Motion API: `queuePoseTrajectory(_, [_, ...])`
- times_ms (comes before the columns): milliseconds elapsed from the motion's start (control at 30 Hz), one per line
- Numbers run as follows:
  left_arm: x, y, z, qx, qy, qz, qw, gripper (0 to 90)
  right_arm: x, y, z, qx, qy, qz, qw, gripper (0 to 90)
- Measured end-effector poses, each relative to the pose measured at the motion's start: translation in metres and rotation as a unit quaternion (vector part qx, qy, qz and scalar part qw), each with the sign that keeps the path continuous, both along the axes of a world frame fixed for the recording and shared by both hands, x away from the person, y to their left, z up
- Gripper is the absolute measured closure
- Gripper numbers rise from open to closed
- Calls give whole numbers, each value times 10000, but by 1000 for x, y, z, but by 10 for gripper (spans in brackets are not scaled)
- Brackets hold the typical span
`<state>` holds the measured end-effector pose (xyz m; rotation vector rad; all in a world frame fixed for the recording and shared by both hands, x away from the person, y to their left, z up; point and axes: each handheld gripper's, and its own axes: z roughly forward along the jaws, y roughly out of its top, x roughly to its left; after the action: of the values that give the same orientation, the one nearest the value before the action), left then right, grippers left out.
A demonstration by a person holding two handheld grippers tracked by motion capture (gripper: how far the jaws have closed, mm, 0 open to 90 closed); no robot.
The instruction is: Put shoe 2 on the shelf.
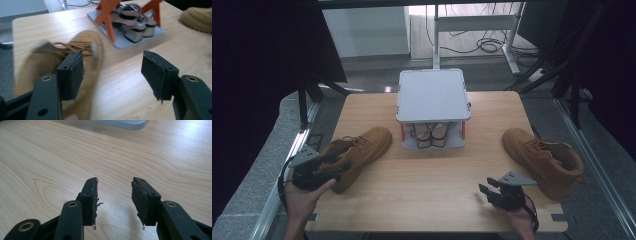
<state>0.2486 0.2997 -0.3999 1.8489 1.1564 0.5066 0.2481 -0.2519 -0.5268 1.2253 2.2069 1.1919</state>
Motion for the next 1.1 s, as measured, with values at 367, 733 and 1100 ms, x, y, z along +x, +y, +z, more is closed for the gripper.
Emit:
queuePoseTrajectory(367, [40, 31, 6, 229, 126, 201, 9995, 314, -2, 5, 1, -98, -112, 55, 9999, 547])
queuePoseTrajectory(733, [68, 44, -8, 398, 701, 334, 9962, 417, -3, 4, -1, -117, -93, -49, 9999, 539])
queuePoseTrajectory(1100, [82, 51, -19, 625, 1057, 365, 9918, 494, -3, 4, -4, -146, -63, -84, 9998, 538])
